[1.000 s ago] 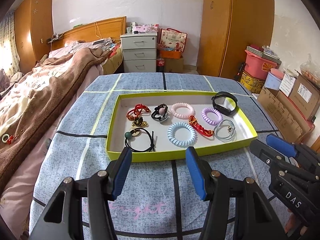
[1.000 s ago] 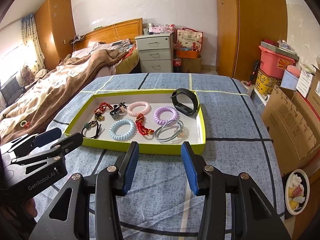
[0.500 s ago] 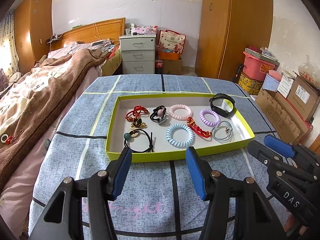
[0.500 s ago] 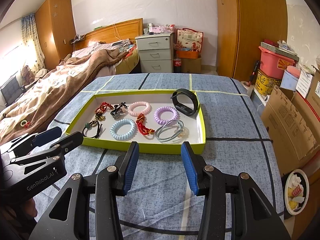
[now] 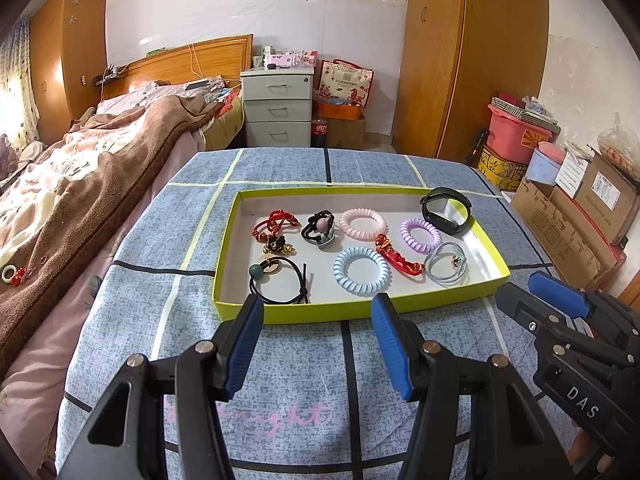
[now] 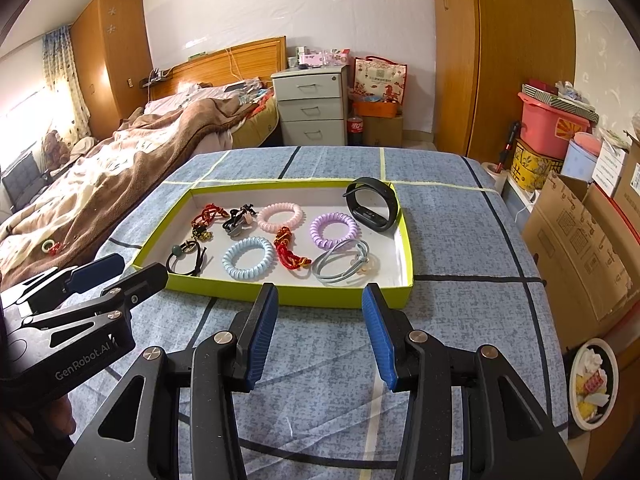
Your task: Organize jewelry
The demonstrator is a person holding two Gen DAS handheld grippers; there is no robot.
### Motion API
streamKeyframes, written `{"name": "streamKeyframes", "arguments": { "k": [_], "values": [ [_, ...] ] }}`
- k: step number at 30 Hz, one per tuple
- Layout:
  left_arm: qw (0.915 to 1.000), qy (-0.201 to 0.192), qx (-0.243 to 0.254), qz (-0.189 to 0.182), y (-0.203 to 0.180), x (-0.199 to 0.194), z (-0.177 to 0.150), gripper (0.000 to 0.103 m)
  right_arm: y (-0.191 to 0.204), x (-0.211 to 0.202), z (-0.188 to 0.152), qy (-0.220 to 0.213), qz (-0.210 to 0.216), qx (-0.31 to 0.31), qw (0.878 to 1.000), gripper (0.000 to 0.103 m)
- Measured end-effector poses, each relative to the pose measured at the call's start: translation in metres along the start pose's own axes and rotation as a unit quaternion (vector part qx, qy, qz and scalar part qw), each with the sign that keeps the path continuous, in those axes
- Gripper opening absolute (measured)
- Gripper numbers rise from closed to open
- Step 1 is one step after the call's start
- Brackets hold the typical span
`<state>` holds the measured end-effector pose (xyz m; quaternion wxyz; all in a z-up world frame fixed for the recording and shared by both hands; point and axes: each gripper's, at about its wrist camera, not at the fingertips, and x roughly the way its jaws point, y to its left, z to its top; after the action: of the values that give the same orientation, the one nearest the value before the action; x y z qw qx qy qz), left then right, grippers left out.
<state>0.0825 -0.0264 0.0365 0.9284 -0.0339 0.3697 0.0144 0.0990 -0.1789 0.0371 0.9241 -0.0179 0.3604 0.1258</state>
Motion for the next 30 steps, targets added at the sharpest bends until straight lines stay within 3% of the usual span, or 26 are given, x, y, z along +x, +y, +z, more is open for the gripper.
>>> {"name": "streamKeyframes", "arguments": {
  "k": [30],
  "values": [
    [1.0, 0.003, 0.001, 0.002, -0.0012, 0.0026, -0.0019, 0.058, 0.0017, -0.0007, 0.0, 0.001, 0.0, -0.001, 1.0, 0.045]
  ]
}}
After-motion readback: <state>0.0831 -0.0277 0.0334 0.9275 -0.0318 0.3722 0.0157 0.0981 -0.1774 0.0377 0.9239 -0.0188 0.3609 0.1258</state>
